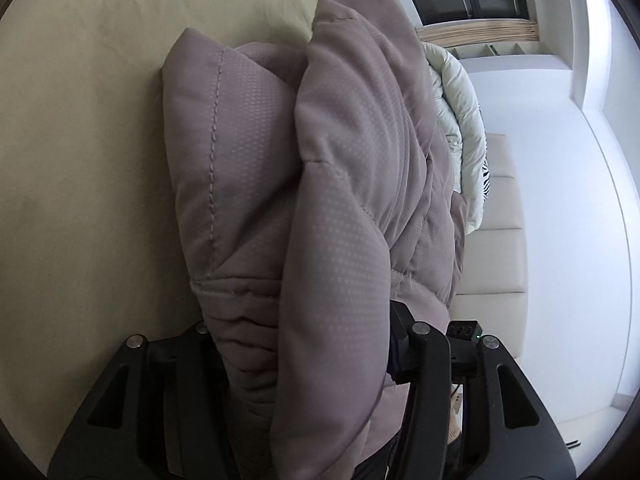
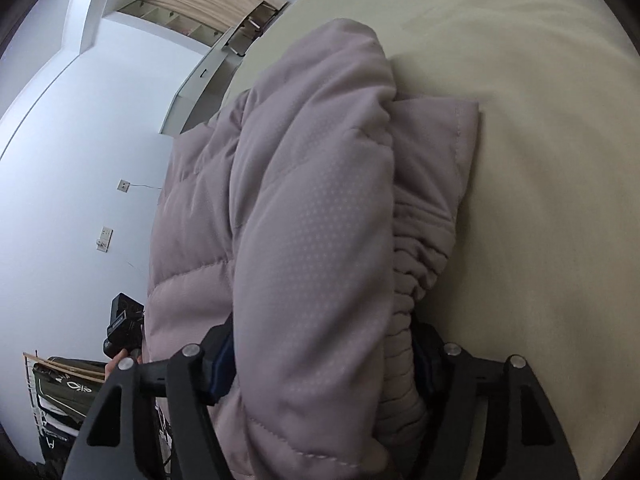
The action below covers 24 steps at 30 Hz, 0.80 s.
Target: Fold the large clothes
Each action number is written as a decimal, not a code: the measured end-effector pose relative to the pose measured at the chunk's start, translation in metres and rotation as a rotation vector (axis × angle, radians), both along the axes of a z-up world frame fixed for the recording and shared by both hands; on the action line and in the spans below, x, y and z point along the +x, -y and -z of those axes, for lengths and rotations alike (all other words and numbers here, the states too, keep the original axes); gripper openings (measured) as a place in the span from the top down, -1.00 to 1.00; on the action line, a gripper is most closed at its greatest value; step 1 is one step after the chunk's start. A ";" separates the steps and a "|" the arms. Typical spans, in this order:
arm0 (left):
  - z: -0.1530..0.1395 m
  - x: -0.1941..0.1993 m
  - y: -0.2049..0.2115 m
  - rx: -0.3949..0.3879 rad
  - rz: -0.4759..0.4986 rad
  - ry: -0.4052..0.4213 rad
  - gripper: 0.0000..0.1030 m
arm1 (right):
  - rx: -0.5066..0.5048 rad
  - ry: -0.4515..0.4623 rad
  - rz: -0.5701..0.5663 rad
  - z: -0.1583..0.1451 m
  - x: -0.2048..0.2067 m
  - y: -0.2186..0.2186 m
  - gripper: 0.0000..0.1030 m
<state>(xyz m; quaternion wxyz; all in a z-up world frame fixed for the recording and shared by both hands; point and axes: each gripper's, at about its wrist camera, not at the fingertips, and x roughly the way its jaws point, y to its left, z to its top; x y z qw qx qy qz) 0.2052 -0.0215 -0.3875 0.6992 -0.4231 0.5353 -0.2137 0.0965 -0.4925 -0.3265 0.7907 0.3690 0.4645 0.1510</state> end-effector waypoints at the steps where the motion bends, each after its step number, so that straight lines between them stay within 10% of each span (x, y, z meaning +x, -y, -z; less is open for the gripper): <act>1: -0.007 -0.001 0.003 0.025 -0.001 0.008 0.02 | -0.022 -0.006 0.008 -0.005 -0.005 0.001 -0.41; 12: -0.096 -0.060 -0.019 0.380 -0.097 0.123 0.02 | -0.552 -0.036 0.201 -0.109 -0.030 0.014 -0.50; 18: -0.164 -0.040 0.012 0.544 -0.045 0.312 0.02 | -0.548 0.166 0.090 -0.154 0.009 -0.041 -0.50; 24: -0.163 0.020 0.104 0.579 0.077 0.375 0.02 | -0.560 0.229 -0.081 -0.142 0.068 -0.117 -0.50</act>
